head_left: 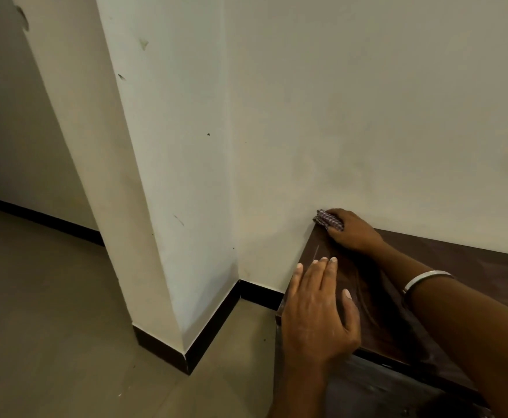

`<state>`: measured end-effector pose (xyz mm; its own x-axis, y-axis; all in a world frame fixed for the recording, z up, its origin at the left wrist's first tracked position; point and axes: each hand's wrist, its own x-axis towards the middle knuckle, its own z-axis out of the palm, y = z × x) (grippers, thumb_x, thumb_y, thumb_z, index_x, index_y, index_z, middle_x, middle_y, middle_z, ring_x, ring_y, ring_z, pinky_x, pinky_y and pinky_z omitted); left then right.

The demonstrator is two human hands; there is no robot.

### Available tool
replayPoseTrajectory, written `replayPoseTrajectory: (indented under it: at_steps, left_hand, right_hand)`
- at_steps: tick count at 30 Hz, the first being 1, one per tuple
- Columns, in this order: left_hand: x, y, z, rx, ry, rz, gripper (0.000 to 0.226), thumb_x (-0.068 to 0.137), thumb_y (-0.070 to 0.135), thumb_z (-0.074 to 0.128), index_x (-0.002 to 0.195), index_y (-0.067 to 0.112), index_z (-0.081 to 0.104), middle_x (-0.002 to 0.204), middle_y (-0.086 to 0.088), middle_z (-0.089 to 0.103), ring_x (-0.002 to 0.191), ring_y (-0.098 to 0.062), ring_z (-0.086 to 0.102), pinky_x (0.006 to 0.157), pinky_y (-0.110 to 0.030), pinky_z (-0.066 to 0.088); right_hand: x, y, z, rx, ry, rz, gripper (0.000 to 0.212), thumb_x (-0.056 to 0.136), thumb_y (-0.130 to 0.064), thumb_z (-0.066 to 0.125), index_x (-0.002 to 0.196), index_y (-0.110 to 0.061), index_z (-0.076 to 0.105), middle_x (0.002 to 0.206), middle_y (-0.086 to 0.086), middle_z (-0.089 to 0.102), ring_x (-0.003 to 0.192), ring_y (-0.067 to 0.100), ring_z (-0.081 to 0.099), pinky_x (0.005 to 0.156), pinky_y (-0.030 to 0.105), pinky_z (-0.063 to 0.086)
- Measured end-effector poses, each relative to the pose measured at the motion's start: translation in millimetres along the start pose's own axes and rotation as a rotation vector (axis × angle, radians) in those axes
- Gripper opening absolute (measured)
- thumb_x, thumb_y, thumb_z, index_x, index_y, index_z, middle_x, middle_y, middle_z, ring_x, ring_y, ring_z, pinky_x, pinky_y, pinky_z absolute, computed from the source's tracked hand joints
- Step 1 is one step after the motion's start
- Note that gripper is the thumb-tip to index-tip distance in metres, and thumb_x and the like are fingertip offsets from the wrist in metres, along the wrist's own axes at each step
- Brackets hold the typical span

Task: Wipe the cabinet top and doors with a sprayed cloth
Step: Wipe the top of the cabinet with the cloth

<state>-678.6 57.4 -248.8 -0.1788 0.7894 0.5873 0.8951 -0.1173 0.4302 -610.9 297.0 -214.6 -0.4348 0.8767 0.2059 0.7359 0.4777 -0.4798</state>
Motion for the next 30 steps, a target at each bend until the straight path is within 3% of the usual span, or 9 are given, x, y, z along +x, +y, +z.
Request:
replayPoseTrajectory:
  at_steps: [4,11,15,20,25,30]
  left_hand:
    - [1.2,-0.4,-0.1,-0.009,0.007,0.000,0.059,0.094,0.043,0.028,0.148,0.021,0.031,0.153,0.004,0.035,0.142,-0.007,0.024,0.120,-0.031,0.007]
    - [0.8,-6.2,-5.8,0.010,0.033,-0.002,0.057,0.094,0.039,0.030,0.146,0.017,0.036,0.150,-0.001,0.040,0.141,-0.010,0.029,0.120,-0.033,0.011]
    - [-0.4,-28.5,-14.1,0.010,0.110,-0.148,0.054,0.094,0.036,0.034,0.144,0.015,0.039,0.148,-0.002,0.043,0.139,-0.014,0.034,0.119,-0.032,0.010]
    - [-2.4,-38.3,-9.0,-0.107,0.055,-0.256,0.057,0.096,0.040,0.028,0.150,0.022,0.024,0.156,0.003,0.028,0.144,-0.011,0.020,0.120,-0.029,0.012]
    - [-0.8,-39.0,-8.0,-0.154,0.043,-0.278,0.055,0.097,0.038,0.033,0.150,0.023,0.025,0.155,0.003,0.029,0.142,-0.011,0.024,0.117,-0.034,0.026]
    - [-1.4,-36.3,-11.8,-0.128,0.026,-0.270,0.055,0.097,0.037,0.032,0.150,0.021,0.024,0.155,0.002,0.029,0.142,-0.013,0.025,0.118,-0.034,0.024]
  right_hand:
    - [-4.7,-5.2,2.5,-0.004,0.006,-0.006,0.057,0.092,-0.032,0.057,0.146,-0.022,0.038,0.146,0.009,0.046,0.126,0.028,0.048,0.103,0.039,0.040]
    - [-46.9,-26.8,6.3,-0.066,-0.071,-0.222,0.058,0.095,-0.038,0.055,0.148,-0.024,0.036,0.151,0.002,0.041,0.134,0.020,0.043,0.106,0.034,0.036]
    - [-64.6,-27.5,8.6,-0.099,-0.075,-0.331,0.054,0.095,-0.042,0.051,0.146,-0.030,0.036,0.150,-0.003,0.042,0.132,0.015,0.044,0.103,0.025,0.032]
    - [-52.5,-25.4,5.9,-0.064,-0.101,-0.261,0.055,0.095,-0.041,0.052,0.146,-0.030,0.036,0.149,-0.001,0.042,0.130,0.018,0.046,0.102,0.029,0.036]
    - [-49.3,-30.1,9.1,-0.094,-0.041,-0.166,0.056,0.096,-0.038,0.051,0.148,-0.024,0.035,0.151,0.004,0.040,0.133,0.022,0.043,0.106,0.034,0.035]
    - [-85.6,-41.0,12.7,-0.097,-0.019,-0.274,0.054,0.095,-0.038,0.050,0.146,-0.025,0.037,0.149,0.000,0.043,0.131,0.018,0.045,0.100,0.025,0.032]
